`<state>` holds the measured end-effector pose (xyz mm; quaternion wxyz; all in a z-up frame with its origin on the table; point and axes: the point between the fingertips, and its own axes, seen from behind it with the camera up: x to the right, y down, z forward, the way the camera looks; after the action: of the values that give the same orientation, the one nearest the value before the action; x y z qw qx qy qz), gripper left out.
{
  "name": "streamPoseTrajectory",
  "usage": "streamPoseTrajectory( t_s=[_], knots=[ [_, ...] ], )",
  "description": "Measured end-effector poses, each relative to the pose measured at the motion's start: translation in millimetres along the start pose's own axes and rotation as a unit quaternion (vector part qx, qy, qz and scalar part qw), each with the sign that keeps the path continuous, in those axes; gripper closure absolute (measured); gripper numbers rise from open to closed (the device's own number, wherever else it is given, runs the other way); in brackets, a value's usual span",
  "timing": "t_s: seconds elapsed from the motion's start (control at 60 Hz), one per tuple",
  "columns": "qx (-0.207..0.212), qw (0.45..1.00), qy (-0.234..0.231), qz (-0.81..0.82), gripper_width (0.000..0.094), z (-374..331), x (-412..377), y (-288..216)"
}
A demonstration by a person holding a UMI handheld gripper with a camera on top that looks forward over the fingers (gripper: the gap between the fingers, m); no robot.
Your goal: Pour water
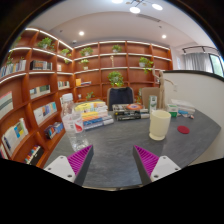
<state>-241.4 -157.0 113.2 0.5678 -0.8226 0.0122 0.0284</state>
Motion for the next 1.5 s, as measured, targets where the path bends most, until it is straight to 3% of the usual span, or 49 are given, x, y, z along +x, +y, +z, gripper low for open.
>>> streamPoseTrajectory(
  t_s=[0.017,0.15,0.383,0.617,0.667,0.7,0.95,1.133,1.3,1.5],
  knots=[
    [0.003,1.000,-0.007,0.002,0.0092,4.4,-18.0,21.7],
    [0.010,0.999,-0.048,-0.006,0.0087,22.4,-74.0,26.7],
    [0.041,0.995,-0.090,-0.010,0.0092,66.7,-127.5,1.4],
    [0.071,0.992,-0.101,0.016,0.0100,104.9,-154.4,-32.2],
    [0.075,0.993,-0.091,0.020,0.0197,111.6,-153.2,-34.7],
    [0.081,0.993,-0.085,0.018,0.0361,115.0,-152.0,-37.5],
    [0.093,0.993,-0.075,-0.007,0.0563,120.2,-150.5,-35.9],
    [0.092,0.993,-0.072,-0.002,0.0563,120.9,-145.9,-36.2],
    [0.086,0.986,-0.080,0.116,0.0565,119.2,-110.9,-45.8],
    [0.121,0.899,-0.124,0.403,0.0564,121.8,-40.9,-88.1]
  ],
)
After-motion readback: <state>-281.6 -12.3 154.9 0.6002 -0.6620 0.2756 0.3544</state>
